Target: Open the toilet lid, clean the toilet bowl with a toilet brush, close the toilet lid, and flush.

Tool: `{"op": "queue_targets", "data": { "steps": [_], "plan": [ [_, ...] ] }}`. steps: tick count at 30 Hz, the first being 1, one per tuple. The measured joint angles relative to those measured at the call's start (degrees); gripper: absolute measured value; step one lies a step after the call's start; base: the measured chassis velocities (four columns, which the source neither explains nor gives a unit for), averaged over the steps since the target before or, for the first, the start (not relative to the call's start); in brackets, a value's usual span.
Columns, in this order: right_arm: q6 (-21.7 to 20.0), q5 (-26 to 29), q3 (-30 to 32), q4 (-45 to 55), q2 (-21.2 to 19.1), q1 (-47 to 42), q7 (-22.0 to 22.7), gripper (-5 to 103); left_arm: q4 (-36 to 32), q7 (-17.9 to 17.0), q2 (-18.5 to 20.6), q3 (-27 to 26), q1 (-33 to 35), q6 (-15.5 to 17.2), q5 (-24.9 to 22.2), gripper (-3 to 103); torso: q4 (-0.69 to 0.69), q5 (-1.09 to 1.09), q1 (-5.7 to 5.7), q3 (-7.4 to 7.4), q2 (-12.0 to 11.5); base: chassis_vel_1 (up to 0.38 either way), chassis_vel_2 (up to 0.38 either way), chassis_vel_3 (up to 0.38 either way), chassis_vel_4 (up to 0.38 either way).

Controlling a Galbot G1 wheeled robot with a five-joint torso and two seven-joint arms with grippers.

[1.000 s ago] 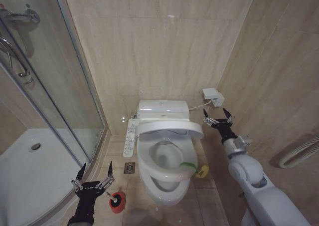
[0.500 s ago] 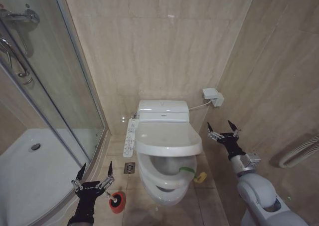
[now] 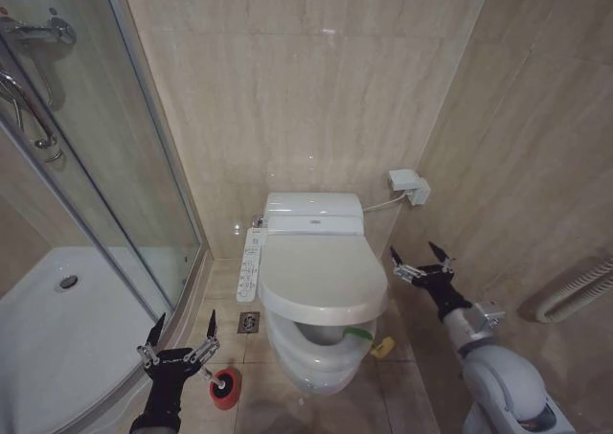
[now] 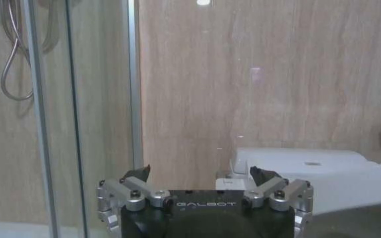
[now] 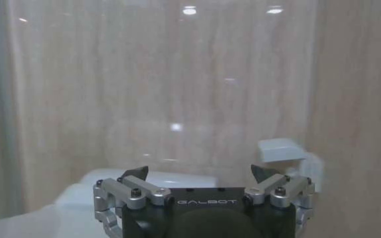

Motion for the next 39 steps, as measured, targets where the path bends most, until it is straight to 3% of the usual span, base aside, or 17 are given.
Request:
{"op": "queue_targets", "data": {
  "steps": [10, 15, 21, 39],
  "plan": [
    [2.4, -4.4, 0.9, -0.4, 8.3, -2.3, -4.5, 100, 0.0, 0.0, 0.0, 0.0, 0.0, 0.0, 0.0, 98, 0.00, 0.01, 0.00, 0.00, 0.0, 0.000, 0.000, 0.000, 0.000],
    [5.8, -8.9, 0.5, -0.6, 12.1, -2.6, -2.6, 100, 0.0, 0.0, 0.0, 0.0, 0.0, 0.0, 0.0, 98, 0.01, 0.01, 0.00, 0.00, 0.0, 0.000, 0.000, 0.000, 0.000],
    [6.7, -12.3, 0.4, -1.0, 13.8, -2.7, -0.1, 100, 0.0, 0.0, 0.0, 0.0, 0.0, 0.0, 0.0, 98, 0.01, 0.01, 0.00, 0.00, 0.0, 0.000, 0.000, 0.000, 0.000],
    [8.8, -13.8, 1.3, -0.8, 15.2, -5.8, 2.4, 100, 0.0, 0.0, 0.0, 0.0, 0.0, 0.0, 0.0, 98, 0.01, 0.01, 0.00, 0.00, 0.0, 0.000, 0.000, 0.000, 0.000]
  ]
}}
